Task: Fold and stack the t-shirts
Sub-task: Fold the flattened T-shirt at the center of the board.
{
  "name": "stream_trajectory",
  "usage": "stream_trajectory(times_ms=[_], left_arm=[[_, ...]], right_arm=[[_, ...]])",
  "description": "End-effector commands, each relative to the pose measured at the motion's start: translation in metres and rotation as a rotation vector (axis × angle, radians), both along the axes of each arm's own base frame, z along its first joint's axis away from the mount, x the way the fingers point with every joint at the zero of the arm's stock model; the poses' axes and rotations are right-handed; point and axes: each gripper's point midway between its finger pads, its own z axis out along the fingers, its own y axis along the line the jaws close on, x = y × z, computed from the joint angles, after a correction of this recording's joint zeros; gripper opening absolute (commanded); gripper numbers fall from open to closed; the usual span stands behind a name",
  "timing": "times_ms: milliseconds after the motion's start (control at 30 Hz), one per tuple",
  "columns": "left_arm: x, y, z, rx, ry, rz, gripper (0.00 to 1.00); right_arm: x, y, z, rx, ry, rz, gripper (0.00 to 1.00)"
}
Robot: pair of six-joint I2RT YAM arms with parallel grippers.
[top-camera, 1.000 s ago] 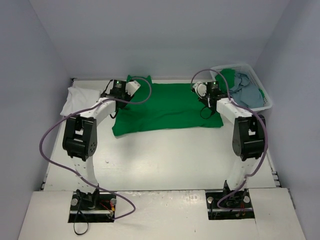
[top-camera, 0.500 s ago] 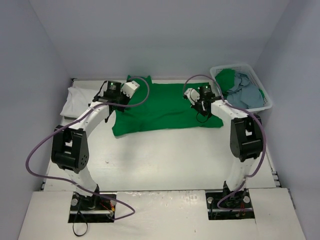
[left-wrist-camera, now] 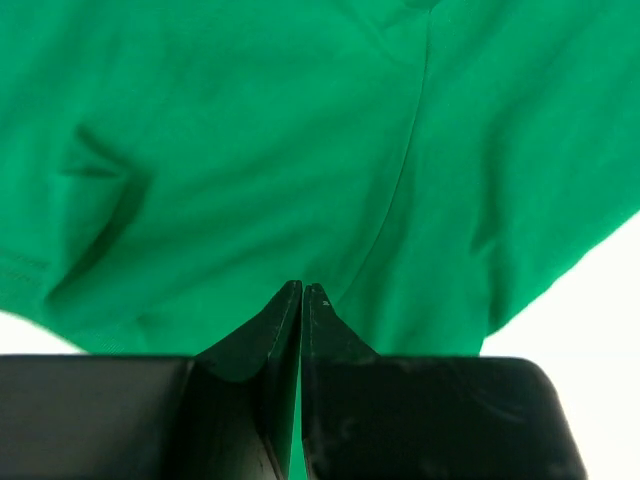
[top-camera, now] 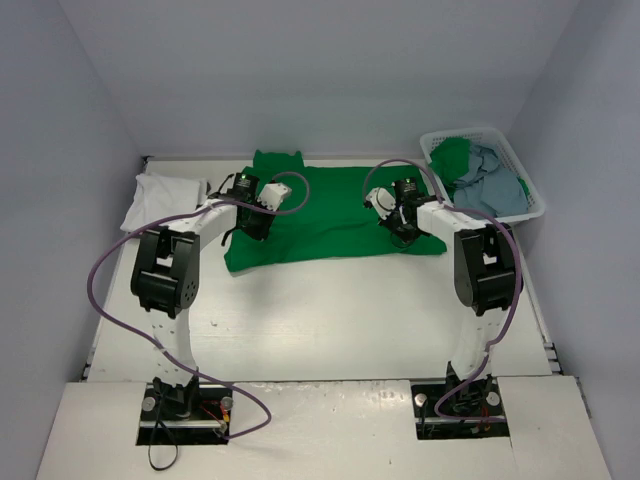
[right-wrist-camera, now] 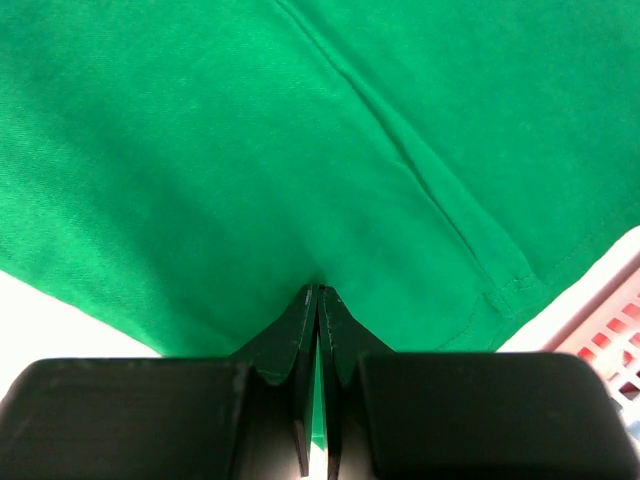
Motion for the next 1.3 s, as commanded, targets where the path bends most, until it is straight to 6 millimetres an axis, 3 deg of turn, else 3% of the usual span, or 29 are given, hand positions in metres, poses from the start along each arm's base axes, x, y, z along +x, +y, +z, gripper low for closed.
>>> stream_trajectory(times_ms=[0,267,633,833,1067,1167,1233,1267], left_arm=[[0.004,-0.015,0.019,-0.026,-0.014,-0.026,0.00],[-0.019,0.001,-0.006,0.144,0.084,-0.027,0.00],[-0.082,0.016,-0.026,0.186,0.305,-0.047,0.00],[-0.124,0.026,-0.018,0.194,0.408,-0.092,0.00],[-0.180,0.023,0.012,0.111,0.523,-0.214,0.00],[-0.183,0.026,0.028,0.113,0.479,-0.228,0.00],[-0.175,0.031,0.041,0.134,0.413,-0.208,0.00],[-0.169,0.033,0.045,0.143,0.380,-0.194,0.00]], right_arm=[[-0.003,0.009,0.009,0.026,0.003,0.017,0.00],[-0.039,0.016,-0.004,0.063,0.150,0.022,0.00],[-0.095,0.023,-0.008,0.093,0.269,0.044,0.00],[-0.126,0.024,0.002,0.086,0.276,0.078,0.00],[-0.169,0.027,0.000,0.073,0.310,0.135,0.00],[-0.173,0.029,0.009,0.083,0.280,0.146,0.04],[-0.168,0.033,0.022,0.105,0.235,0.150,0.19],[-0.159,0.037,0.039,0.129,0.176,0.155,0.21]])
